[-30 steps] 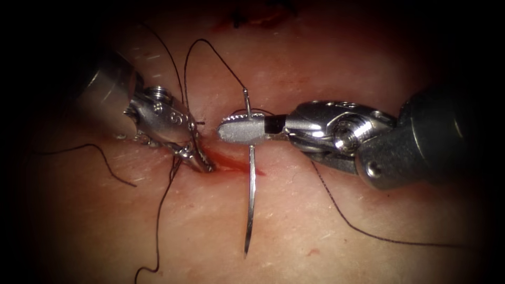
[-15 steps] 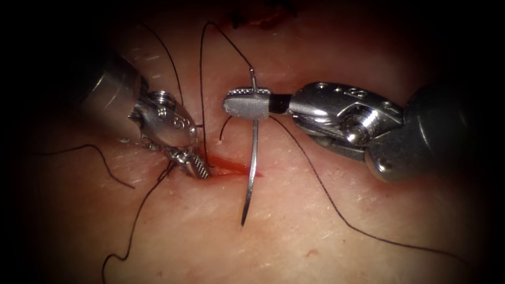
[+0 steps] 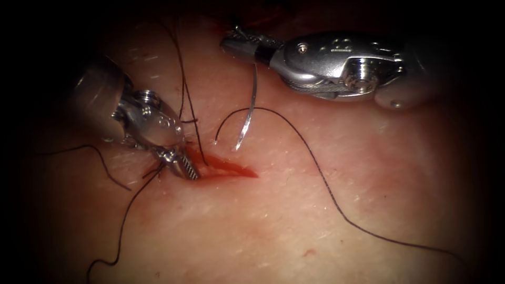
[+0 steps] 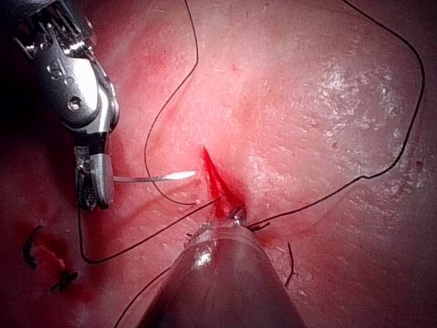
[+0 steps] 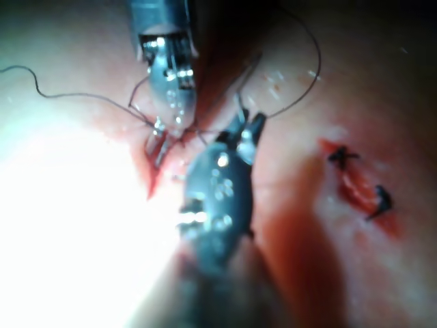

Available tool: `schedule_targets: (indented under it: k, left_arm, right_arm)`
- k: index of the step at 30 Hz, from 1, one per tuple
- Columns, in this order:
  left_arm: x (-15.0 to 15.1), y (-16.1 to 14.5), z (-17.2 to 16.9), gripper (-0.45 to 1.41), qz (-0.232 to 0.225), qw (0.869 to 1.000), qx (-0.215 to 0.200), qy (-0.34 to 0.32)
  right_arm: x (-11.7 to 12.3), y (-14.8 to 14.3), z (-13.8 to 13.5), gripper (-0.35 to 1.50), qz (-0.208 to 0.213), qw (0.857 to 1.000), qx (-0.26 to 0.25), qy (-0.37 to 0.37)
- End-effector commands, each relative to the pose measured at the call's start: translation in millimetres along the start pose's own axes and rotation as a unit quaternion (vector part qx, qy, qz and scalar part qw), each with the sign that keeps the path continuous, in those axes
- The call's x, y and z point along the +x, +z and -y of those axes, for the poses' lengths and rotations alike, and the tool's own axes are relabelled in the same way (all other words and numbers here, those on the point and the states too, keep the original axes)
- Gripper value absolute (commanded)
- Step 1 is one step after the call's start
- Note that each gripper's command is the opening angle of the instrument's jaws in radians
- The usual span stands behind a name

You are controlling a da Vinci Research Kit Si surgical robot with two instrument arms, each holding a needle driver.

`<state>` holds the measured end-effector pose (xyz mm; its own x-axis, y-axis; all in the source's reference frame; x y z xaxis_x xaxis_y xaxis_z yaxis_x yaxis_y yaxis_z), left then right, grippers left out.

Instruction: Wound Closure

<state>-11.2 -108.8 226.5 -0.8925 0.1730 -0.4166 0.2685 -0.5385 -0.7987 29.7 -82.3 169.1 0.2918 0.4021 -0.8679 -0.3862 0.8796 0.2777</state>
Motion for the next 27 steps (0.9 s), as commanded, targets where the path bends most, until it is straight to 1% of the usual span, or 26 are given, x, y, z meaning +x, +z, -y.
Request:
schedule_targets:
  k: [1,12,18,27]
  left_arm:
    - [0.8,1.6,-0.6,0.36,-0.004,1.0,-0.004,0.001]
    - [0.9,1.7,-0.7,0.34,-0.009,1.0,-0.001,0.007]
    - [0.9,1.7,-0.7,0.32,-0.015,1.0,0.0,0.009]
    - [1.0,1.5,-0.8,0.31,-0.021,1.0,0.003,0.011]
  right_arm:
    - [-0.1,0.9,1.8,-0.35,-0.001,1.0,0.003,-0.006]
    - [0.3,1.1,2.7,-0.35,-0.002,1.0,0.002,-0.011]
    - [0.3,1.6,3.7,-0.35,-0.002,1.0,0.0,-0.012]
    - [-0.3,2.6,5.0,-0.35,0.003,0.999,0.0,-0.035]
